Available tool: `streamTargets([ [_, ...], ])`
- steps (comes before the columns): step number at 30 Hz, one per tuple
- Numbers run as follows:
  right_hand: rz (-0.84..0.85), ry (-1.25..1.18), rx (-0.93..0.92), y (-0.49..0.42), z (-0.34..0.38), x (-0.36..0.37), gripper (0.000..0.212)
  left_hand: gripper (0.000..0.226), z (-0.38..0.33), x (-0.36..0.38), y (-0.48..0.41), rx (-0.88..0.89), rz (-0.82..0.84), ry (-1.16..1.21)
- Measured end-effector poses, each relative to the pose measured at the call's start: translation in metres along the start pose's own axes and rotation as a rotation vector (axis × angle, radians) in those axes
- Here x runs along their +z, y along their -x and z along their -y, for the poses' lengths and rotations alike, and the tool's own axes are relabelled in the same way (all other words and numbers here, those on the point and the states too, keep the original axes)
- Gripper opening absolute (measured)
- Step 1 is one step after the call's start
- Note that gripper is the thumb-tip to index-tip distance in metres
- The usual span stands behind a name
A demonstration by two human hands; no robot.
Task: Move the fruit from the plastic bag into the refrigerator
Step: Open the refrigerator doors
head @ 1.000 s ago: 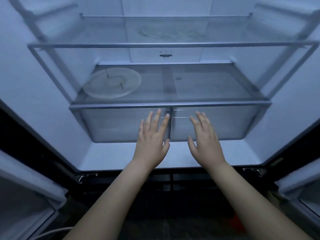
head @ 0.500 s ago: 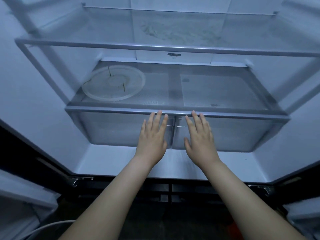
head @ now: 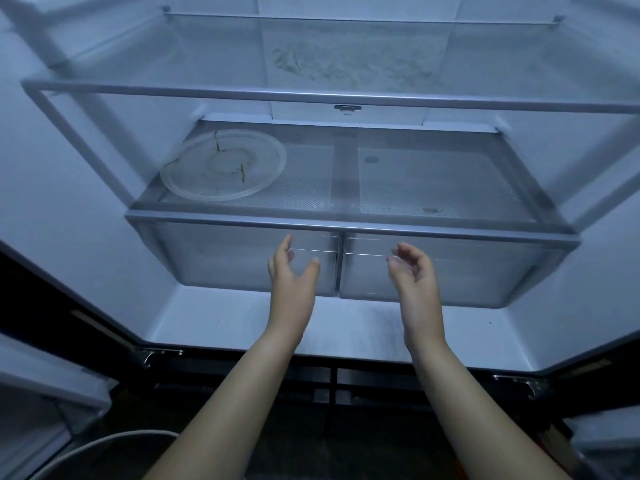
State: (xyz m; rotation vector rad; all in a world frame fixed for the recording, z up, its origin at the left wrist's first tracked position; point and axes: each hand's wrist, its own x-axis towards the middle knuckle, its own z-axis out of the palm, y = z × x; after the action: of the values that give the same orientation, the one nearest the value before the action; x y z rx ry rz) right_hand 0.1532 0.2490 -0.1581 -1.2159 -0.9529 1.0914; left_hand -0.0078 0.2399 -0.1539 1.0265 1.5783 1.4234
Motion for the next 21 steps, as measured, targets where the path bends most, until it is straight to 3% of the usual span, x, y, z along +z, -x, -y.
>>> streamTargets([
  [4, -0.048, -0.524, 0.455, -0.007, -0.005, -0.005, 0.019, 0.044, -0.002, -0.002, -0.007, -0.441, 0.005, 0.653],
  [6, -0.067, -0.642, 0.549, -0.009, -0.004, -0.007, 0.013, 0.041, -0.001, -0.007, -0.014, -0.577, 0.037, 0.898],
  [8, -0.062, -0.694, 0.576, -0.009, -0.002, -0.007, 0.011, 0.055, 0.000, -0.012, -0.019, -0.639, 0.070, 1.080],
  [21, -0.017, -0.850, 0.527, -0.013, -0.003, -0.016, 0.013, 0.064, 0.014, -0.017, -0.031, -0.631, 0.111, 1.283],
])
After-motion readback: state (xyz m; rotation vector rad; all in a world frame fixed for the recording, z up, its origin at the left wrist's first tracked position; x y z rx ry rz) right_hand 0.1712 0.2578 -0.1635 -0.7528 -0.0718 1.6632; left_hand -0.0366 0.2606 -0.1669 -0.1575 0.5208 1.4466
